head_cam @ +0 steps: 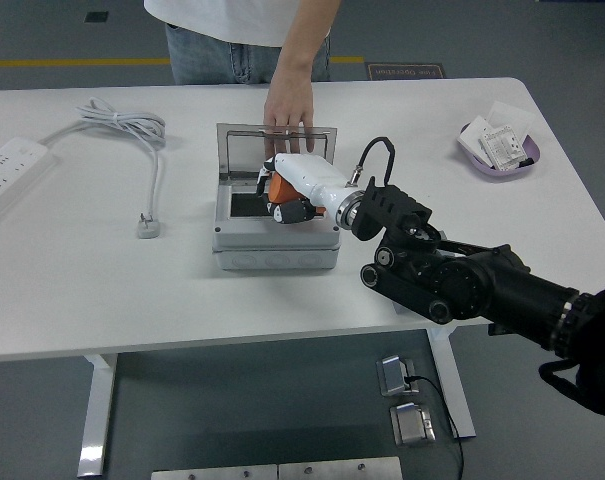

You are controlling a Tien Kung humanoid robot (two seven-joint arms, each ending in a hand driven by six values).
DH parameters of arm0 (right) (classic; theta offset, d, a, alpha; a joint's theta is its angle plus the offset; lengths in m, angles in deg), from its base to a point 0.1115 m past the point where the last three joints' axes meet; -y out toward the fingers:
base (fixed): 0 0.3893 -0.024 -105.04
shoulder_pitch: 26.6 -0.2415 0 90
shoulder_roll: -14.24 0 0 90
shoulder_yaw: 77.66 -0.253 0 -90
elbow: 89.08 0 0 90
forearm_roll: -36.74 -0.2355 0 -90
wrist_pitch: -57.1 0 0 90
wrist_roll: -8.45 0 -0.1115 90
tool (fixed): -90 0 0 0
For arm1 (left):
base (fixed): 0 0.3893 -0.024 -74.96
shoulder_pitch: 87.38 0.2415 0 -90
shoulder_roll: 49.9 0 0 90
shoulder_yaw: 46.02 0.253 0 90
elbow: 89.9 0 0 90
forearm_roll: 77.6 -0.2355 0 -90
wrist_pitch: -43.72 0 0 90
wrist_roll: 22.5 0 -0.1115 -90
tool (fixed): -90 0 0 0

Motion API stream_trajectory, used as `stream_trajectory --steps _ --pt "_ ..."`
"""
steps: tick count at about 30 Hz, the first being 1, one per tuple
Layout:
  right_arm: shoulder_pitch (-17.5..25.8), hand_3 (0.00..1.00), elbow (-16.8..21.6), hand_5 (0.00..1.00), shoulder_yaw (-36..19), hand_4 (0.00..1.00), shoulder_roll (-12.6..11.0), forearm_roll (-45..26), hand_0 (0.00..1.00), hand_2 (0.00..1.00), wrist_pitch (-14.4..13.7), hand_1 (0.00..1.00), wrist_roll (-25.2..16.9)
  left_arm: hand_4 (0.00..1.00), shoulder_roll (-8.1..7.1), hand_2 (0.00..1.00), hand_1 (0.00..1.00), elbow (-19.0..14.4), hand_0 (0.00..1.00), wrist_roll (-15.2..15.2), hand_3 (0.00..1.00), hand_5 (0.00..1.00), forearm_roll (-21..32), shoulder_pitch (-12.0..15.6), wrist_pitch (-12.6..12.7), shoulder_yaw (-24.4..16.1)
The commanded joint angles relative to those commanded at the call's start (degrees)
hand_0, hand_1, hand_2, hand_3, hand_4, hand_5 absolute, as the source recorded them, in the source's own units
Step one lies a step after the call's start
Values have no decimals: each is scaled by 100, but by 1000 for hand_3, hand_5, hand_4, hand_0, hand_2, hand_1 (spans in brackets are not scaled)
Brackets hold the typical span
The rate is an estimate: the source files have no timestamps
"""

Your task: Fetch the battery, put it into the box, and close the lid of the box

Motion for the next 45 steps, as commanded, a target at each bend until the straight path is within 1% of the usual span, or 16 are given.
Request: stream_trajectory --steps 4,5,10,11,16,17,22,23,28,29,31,33,40,41,43,45 --pt "12 641 5 85 -16 193 -5 9 709 618 10 612 -7 519 7 562 691 0 576 3 596 174 -20 -8 -1 -10" --pt "13 735 10 63 -19 417 -6 8 794 711 7 704 -9 519 9 561 691 1 575 5 595 174 -30 -11 -2 -16" --pt "28 735 40 63 -39 417 -14 -9 794 711 -27 704 -27 519 17 561 691 0 575 3 595 174 -39 -24 0 -15" --pt "34 840 41 73 -46 688 -18 -23 825 747 -37 729 -40 518 20 561 690 1 575 3 596 174 -50 -29 0 -21" --pt "58 840 20 73 -53 688 -23 -86 825 747 -71 729 -105 518 33 561 690 0 575 1 596 174 -100 -52 4 -35" --pt "61 843 13 94 -55 713 -22 -99 828 748 -76 730 -122 515 36 561 691 0 575 1 596 171 -109 -57 5 -38" --pt "71 843 -15 94 -67 713 -15 -121 828 748 -59 730 -191 515 42 561 691 -1 575 15 596 171 -190 -80 4 -89" --pt "73 842 -16 116 -65 736 -14 -124 831 745 -54 729 -201 511 44 561 690 -1 575 16 596 162 -199 -82 4 -97" --pt "103 842 85 116 -86 736 -52 -188 831 745 -43 729 -209 511 53 561 690 -2 575 16 596 162 -217 -78 12 -120" --pt "116 847 161 124 -103 771 -93 -265 839 743 -40 728 -214 507 55 560 690 -2 575 16 594 157 -216 -74 15 -125" --pt "145 847 333 124 -144 771 -201 -456 839 743 -27 728 -230 507 55 560 690 -1 575 19 594 157 -222 -65 17 -140" --pt "179 847 568 124 -213 771 -368 -692 839 743 11 728 -217 507 54 560 690 1 575 18 594 157 -206 -52 22 -146" --pt "144 843 1483 110 -533 766 -1081 -1177 842 744 269 730 34 511 43 558 689 6 574 17 596 162 -178 9 39 -171" --pt "108 836 1611 126 -583 767 -1161 -1204 829 742 301 719 59 508 43 558 690 6 572 18 597 160 -179 14 40 -175" --pt "18 836 1784 126 -672 767 -1265 -1233 829 742 345 719 83 508 42 558 690 6 572 23 597 160 -191 20 39 -187" --pt "-96 836 1761 126 -749 767 -1303 -1247 829 742 376 719 83 508 44 558 690 4 572 27 597 160 -201 21 37 -195"
